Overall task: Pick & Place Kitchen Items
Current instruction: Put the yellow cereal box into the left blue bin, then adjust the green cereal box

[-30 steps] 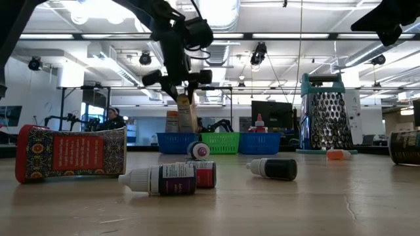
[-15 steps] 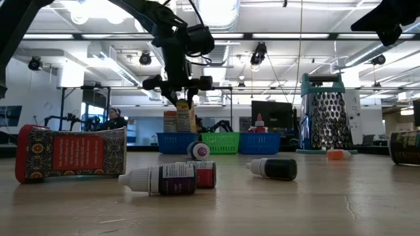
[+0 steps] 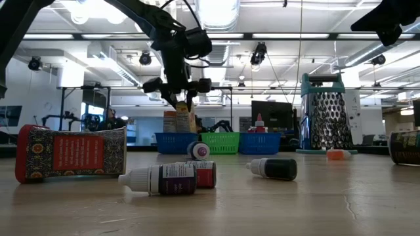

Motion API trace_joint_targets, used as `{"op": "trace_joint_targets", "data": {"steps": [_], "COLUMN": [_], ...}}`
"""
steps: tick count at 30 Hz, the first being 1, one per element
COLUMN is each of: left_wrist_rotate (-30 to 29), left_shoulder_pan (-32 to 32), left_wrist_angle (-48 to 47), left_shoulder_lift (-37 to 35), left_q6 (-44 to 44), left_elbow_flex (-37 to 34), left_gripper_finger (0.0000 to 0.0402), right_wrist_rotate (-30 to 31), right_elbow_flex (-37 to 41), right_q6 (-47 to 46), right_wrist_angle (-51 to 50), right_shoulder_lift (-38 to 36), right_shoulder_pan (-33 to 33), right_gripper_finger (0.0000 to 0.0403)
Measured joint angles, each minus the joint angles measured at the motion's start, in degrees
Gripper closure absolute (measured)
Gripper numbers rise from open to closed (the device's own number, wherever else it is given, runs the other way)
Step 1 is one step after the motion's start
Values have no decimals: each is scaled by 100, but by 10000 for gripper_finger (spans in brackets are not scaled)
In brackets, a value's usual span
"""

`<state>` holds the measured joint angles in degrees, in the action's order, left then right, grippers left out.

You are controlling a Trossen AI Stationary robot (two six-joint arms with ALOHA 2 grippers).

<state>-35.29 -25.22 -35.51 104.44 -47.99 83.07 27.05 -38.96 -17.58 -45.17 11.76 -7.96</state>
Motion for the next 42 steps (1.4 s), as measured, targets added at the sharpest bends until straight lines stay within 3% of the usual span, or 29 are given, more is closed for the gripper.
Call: {"op": "trace_joint_targets", "data": {"steps": [5,16,26,30,35,39,42], "left_wrist_rotate": [33,144,555,919,956,882,453], "left_shoulder_pan": [8,3,10,70,269,427,556], "left_wrist_angle": [3,187,48,-458,-1364,-2510,-3326], "left_shoulder_lift": [0,0,-145,-381,-881,-1273,-1519], "left_q6": [56,233,1167,2076,2846,2531,1972], "left_elbow_flex": [-7,-11,512,851,861,859,853], "left_gripper_finger": [229,146,140,140,140,140,140], "right_wrist_rotate": [0,0,0,0,2,1,0], "right_elbow_flex": [0,0,0,0,0,-1,-1], "right_q6": [0,0,0,0,0,0,0], "right_wrist_angle": [0,0,0,0,0,0,0], "right_shoulder_lift": [-1,0,-1,-1,-1,-1,0], "right_shoulder_pan": [-1,0,1,0,-1,-1,-1], "right_gripper_finger": [394,394,394,394,394,394,394]}}
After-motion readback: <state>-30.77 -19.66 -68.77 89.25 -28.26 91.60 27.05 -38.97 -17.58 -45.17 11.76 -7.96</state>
